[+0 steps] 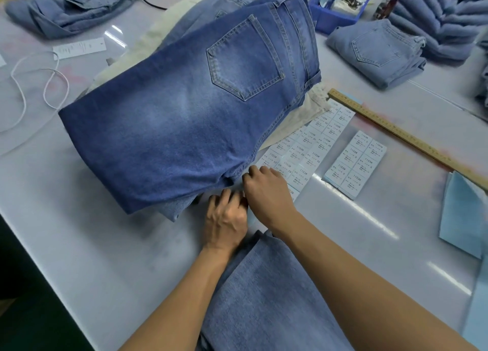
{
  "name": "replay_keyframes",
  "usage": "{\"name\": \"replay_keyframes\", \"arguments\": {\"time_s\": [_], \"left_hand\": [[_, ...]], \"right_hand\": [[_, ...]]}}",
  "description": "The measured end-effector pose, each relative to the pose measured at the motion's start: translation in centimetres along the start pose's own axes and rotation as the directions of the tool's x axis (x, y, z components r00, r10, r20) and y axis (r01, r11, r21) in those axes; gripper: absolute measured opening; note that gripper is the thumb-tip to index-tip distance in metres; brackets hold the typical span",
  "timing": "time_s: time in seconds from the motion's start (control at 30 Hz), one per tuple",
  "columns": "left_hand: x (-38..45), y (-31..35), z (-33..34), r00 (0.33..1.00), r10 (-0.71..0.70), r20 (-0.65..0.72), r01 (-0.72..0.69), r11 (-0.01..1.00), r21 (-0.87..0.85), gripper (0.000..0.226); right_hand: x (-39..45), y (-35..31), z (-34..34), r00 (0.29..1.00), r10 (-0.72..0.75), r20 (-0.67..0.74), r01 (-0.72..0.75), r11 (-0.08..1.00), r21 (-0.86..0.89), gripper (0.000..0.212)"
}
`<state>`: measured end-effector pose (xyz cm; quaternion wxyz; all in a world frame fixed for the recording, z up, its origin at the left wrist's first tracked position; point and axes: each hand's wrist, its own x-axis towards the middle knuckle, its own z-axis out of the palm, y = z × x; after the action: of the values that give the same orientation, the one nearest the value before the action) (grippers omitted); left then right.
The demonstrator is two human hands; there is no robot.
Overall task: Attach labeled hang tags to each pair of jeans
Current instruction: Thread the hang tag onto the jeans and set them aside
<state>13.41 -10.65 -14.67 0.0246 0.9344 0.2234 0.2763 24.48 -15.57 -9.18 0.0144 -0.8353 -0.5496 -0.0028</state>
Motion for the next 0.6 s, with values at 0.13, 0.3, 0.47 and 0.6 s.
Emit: {"name": "replay_keyframes", "arguments": {"time_s": [0.13,0.3,0.47,0.6], "left_hand": [[0.0,-0.1,-0.1,1.0,0.008,0.018,-0.009,1.0,0.017,0.02],[0.1,-0.1,0.0,0.996,-0.034,0.085,0.033,0.999,0.011,0.017],[0.4,-0.1,-0.4,0.997,-0.063,0.048,0.07,0.985,-0.156,0.026],[0.2,0.8,-3.2,0.971,-0.236,-0.038,0.206,0.906,-0.369,0.038]], "right_hand": [[1.0,1.9,-0.4,0.941,0.332,0.069,-0.332,0.863,0.381,0.01],[-2.4,8.5,-6.6,0.305,0.856,0.416,-0.119,-0.4,0.909,0.015],[-12.1,5.1,-10.9,0.393,0.862,0.321,-0.098,-0.307,0.947,0.012],[-20.9,2.9,-11.9,0.305,0.855,0.42,-0.034,-0.431,0.902,0.01]]}}
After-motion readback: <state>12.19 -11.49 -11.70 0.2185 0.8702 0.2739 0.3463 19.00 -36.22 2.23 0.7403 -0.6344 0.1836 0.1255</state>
